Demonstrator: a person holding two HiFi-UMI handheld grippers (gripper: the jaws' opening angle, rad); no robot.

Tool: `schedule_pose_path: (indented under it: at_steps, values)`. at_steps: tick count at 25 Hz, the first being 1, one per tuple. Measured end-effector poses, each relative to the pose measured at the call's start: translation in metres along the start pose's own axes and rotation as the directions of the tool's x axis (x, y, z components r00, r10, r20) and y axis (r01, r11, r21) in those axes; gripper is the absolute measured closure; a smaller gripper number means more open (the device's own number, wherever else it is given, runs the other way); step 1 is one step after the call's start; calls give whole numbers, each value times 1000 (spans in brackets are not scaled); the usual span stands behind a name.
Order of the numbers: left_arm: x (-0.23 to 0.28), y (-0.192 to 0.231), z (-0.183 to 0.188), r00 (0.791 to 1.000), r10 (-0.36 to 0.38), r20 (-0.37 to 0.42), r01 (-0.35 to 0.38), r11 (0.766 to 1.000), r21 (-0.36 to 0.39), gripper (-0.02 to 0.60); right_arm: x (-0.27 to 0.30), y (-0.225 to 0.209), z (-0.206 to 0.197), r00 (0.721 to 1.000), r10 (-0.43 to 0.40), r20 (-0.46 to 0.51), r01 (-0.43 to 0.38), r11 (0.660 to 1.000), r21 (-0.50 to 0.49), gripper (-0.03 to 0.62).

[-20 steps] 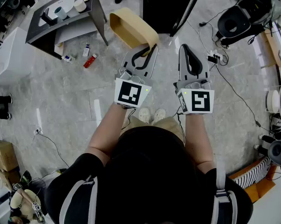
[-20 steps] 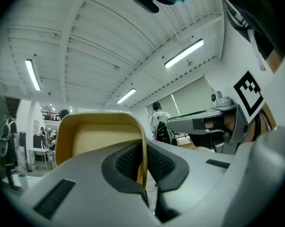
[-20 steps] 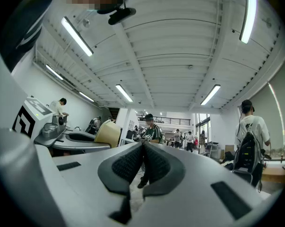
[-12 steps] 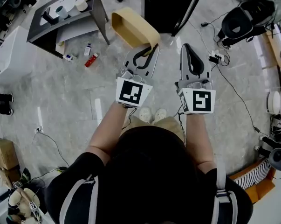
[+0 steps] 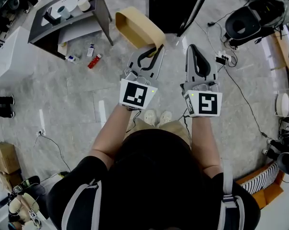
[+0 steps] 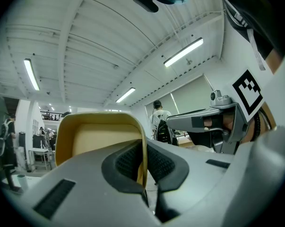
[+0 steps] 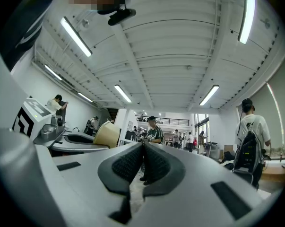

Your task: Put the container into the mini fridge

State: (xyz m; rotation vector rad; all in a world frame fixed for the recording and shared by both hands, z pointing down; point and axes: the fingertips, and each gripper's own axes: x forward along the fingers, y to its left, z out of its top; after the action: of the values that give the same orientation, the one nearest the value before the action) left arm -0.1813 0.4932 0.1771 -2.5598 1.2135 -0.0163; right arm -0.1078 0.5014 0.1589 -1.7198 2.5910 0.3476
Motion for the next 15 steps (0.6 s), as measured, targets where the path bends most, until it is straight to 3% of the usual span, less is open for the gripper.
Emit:
schedule_pose_path:
  at_steps: [5, 11, 15]
  values:
    - [-9, -4, 4, 1000, -12, 6, 12, 1000, 5, 557, -10, 5, 4, 1000, -5, 5, 5, 1000, 8, 557]
    - [-36, -40, 24, 999, -35, 35, 33, 999, 37, 557, -59, 6, 10, 999, -39, 31, 38, 999, 17, 557]
    - [-21, -16, 20, 999, -24, 31, 23, 999, 42, 557, -33, 3, 10, 999, -24, 27, 24, 1000, 11, 557]
